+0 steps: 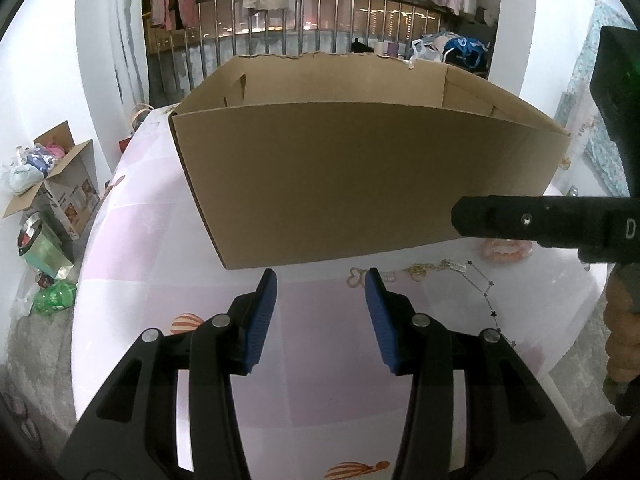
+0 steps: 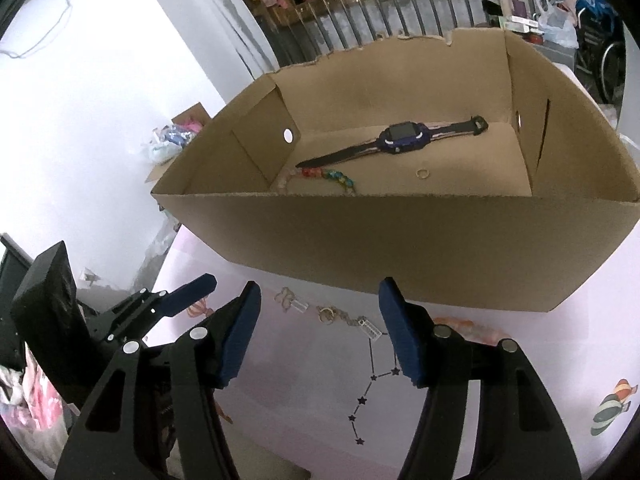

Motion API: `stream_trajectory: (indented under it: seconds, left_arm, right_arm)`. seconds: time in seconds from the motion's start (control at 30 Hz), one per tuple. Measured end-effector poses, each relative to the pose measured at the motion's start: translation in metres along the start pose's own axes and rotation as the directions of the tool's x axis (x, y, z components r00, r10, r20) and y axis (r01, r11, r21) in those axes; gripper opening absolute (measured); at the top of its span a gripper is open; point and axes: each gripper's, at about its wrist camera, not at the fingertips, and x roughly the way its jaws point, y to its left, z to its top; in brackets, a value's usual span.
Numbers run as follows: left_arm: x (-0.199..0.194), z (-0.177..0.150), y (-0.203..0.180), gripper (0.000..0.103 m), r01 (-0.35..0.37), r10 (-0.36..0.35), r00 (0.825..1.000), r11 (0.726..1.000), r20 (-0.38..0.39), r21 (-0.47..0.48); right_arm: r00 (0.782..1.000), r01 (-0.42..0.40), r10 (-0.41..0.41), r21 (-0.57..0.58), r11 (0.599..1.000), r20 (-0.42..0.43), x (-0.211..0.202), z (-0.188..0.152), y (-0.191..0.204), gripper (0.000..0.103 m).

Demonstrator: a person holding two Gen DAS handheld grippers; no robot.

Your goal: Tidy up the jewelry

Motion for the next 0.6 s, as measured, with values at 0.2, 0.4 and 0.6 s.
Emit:
stream_trajectory:
  seconds: [0.2, 0.4, 0.6]
  left_arm:
    - [-0.0002, -0.0004, -0.0004, 0.044, -0.002, 0.002, 1.0, 1.0, -0.001, -0.007]
    - [0.0015, 0.0012, -0.0015, 0.044, -0.004, 0.004, 1.0, 1.0, -0.002, -0.001]
    - [0.0029, 0.0006, -0.0025, 0.044, -0.011, 0.011, 1.0, 1.0, 0.003, 0.01]
  right_arm:
    - [1.0, 0.007, -0.007, 0.004, 1.0, 0.008, -0.0021, -0.0027, 0.0011, 0.059]
    - [1.0, -0.005, 0.004, 0.027, 1.0, 0.024, -0.0041, -0.0013, -0.0012, 0.059]
    - [0.999, -0.02, 0.018, 0.033, 0.999, 0.043, -0.0053, -0.0004, 0.0024, 0.059]
